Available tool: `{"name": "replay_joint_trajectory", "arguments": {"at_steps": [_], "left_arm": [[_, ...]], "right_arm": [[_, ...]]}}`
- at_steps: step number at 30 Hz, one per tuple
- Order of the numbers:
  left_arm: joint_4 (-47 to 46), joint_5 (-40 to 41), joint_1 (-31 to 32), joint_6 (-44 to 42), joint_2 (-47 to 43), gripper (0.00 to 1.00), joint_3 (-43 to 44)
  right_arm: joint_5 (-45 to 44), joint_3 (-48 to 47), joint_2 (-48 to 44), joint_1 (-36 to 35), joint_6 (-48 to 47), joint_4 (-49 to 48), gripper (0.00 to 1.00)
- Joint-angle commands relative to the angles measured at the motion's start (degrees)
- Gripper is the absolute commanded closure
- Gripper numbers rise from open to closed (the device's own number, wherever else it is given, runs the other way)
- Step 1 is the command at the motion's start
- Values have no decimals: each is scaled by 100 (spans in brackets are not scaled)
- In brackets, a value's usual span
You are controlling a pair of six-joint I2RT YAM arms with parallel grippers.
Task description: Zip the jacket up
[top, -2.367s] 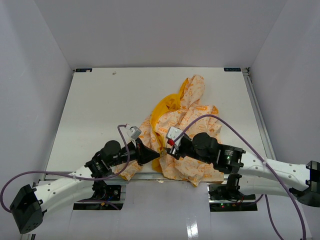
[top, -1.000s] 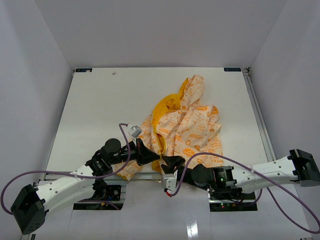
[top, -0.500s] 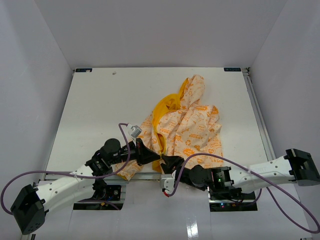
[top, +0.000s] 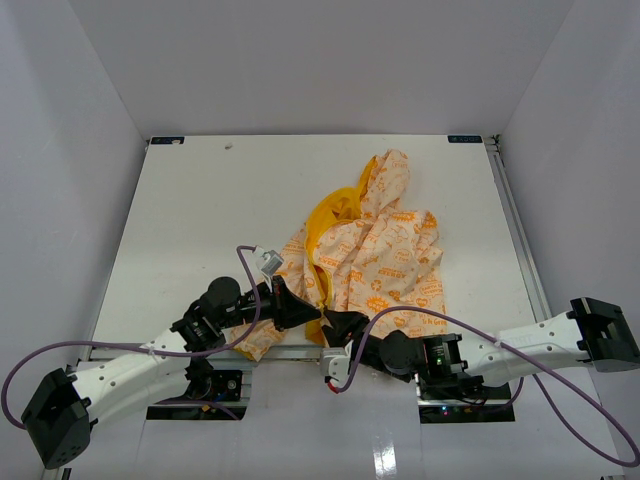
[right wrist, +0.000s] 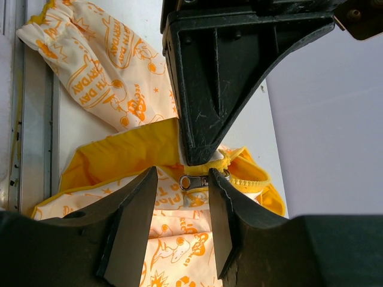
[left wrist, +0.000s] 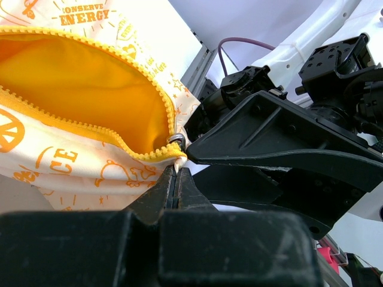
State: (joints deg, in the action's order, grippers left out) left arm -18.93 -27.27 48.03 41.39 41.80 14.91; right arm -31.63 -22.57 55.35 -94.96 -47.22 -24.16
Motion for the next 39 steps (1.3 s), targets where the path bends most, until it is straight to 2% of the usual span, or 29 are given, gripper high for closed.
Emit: {"name": "replay_joint_trajectory", "arguments": {"at_steps": [1, 10, 26, 33, 39], "left_arm": [[-251, -291, -20, 46, -113, 100, -18], [-402, -375, -22, 97, -138, 100, -103], [-383, -371, -22, 101, -177, 100, -128], [-305, -334, -22, 65, -169, 100, -105], [-300, -310, -13, 62, -145, 100, -107]], "right_arm": [[-264, 86, 96, -31, -133, -406, 54], [-396, 121, 230, -31, -227, -635, 58], [-672, 134, 147, -31, -244, -700, 86], [-867, 103, 140, -31, -261, -771, 88], [-979, 107, 34, -31, -244, -866, 84]]}}
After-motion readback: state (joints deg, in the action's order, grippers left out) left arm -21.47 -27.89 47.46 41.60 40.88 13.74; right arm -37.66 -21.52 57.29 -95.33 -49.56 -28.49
